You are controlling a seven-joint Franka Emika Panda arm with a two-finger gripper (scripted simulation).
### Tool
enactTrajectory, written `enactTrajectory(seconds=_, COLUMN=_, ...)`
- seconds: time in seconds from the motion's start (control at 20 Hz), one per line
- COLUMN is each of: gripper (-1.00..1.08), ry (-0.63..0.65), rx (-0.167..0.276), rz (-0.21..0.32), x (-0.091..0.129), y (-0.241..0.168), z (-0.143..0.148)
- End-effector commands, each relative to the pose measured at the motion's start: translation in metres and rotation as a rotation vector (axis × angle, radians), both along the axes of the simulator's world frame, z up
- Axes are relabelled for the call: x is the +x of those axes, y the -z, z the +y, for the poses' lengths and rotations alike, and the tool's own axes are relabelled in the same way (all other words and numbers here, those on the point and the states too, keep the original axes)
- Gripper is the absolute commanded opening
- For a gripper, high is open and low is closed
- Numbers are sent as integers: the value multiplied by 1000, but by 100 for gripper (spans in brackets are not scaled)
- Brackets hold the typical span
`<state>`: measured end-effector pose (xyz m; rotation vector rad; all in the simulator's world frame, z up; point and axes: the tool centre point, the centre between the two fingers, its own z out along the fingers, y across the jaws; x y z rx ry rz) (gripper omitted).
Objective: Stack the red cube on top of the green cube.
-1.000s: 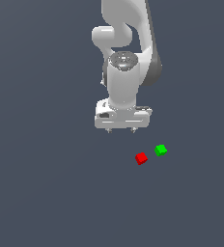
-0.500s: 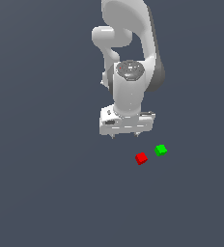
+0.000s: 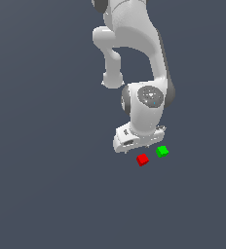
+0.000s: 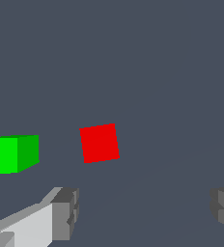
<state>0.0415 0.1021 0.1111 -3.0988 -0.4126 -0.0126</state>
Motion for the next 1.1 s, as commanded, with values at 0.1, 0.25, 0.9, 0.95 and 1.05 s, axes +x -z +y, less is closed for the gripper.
enactTrajectory(seconds=0.1, gripper=100, ry=-80, rx=-8, rz=2, x=9, y=22, z=21)
enactTrajectory(seconds=0.25, gripper=100, ry=-115, rx=-12, rz=3, x=12, y=32, z=31)
enactTrajectory(seconds=0.9, gripper=100, ry=-147, rx=-16, rz=5, x=14, y=50, z=40)
enactTrajectory(seconds=0.95, gripper=100, ry=-147, rx=-16, rz=5, x=14, y=54, z=40)
enactTrajectory(seconds=1.05, gripper=100, ry=-148, rx=-16, rz=5, x=14, y=64, z=40)
